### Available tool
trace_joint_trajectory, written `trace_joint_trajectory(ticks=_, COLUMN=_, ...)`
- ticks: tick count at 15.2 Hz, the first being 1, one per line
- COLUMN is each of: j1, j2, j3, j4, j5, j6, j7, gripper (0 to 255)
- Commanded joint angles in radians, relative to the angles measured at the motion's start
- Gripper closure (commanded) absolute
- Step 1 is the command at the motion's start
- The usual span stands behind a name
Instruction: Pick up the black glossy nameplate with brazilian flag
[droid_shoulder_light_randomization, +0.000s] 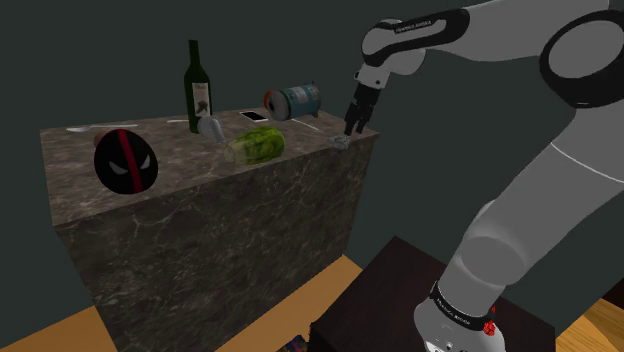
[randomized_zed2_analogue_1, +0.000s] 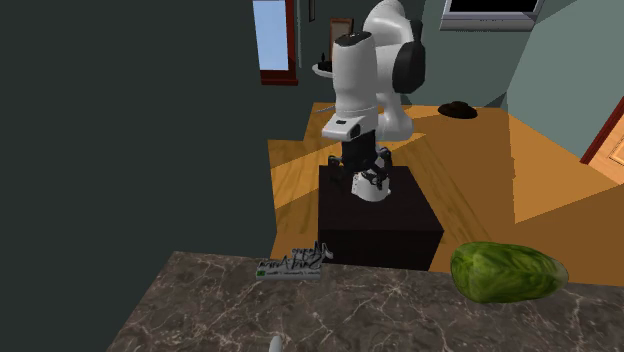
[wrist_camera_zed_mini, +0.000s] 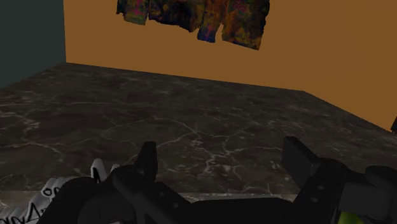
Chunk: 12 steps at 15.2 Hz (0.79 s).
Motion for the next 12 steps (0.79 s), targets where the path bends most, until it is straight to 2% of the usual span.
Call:
trace_joint_trajectory(ticks=1, j1=-0.007, j2=0.081, j3=-0.033, j4=0.058, j5=0.038, j6=0.004, j7=-0.056, gripper=0)
trace_joint_trajectory(ticks=5, j1=-0.034, j2=0.247, j3=-0.081, j4=0.184, j5=0.129, j6=-0.007, j7=-0.161, gripper=0)
trace_joint_trajectory(ticks=10, j1=-0.100, j2=0.460, j3=-0.103, j4=0.373, j5=0.246, j6=-0.053, j7=-0.270, gripper=0)
trace_joint_trajectory(ticks=12, j1=-0.102, j2=0.466, j3=-0.100, j4=0.354, j5=0.250, j6=-0.030, j7=-0.277, gripper=0)
